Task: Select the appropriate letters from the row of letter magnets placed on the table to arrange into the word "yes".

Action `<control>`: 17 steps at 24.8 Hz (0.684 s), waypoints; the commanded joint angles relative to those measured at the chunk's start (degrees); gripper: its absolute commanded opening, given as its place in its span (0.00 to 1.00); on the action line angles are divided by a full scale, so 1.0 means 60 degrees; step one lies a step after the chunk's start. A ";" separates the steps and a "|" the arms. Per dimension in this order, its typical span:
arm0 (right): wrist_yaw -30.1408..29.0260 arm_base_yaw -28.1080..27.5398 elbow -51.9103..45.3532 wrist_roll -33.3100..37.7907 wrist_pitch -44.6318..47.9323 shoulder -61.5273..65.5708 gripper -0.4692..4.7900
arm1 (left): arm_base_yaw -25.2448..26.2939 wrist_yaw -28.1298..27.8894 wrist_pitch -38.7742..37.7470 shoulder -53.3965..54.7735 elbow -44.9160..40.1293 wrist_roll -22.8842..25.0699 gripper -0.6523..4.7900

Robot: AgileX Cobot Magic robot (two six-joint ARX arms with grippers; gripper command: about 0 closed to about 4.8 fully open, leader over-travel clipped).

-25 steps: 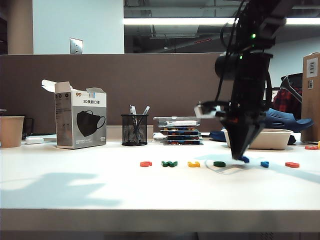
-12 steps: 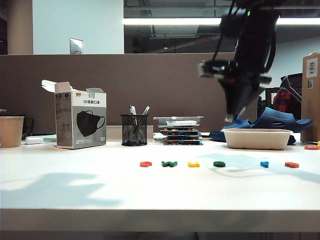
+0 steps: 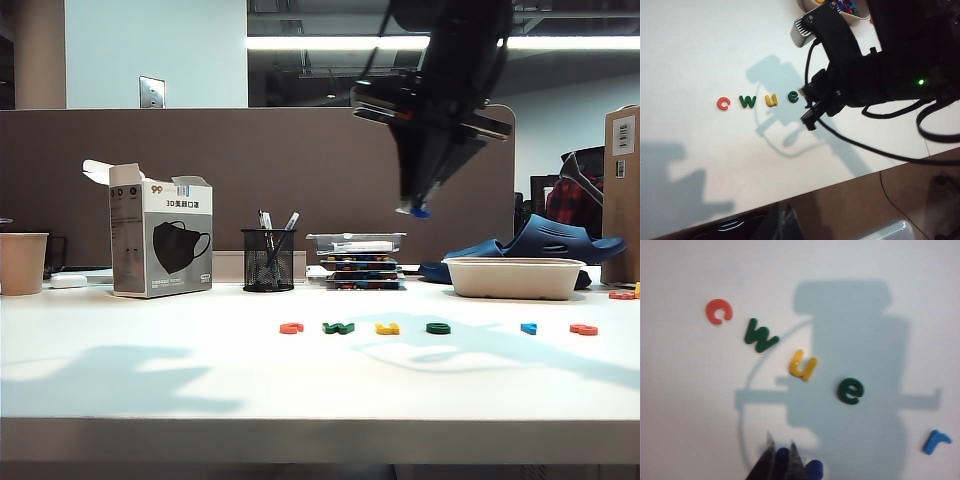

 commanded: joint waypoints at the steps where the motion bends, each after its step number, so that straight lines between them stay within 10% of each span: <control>1: 0.0025 0.0477 0.0040 0.0645 0.0131 -0.0058 0.08 | -0.0007 -0.0047 0.0066 -0.0033 0.0025 0.0040 0.11; 17: 0.0594 0.2291 0.0029 0.2171 0.1122 0.1075 0.08 | -0.0007 -0.0051 0.0080 -0.0033 0.0025 0.0040 0.11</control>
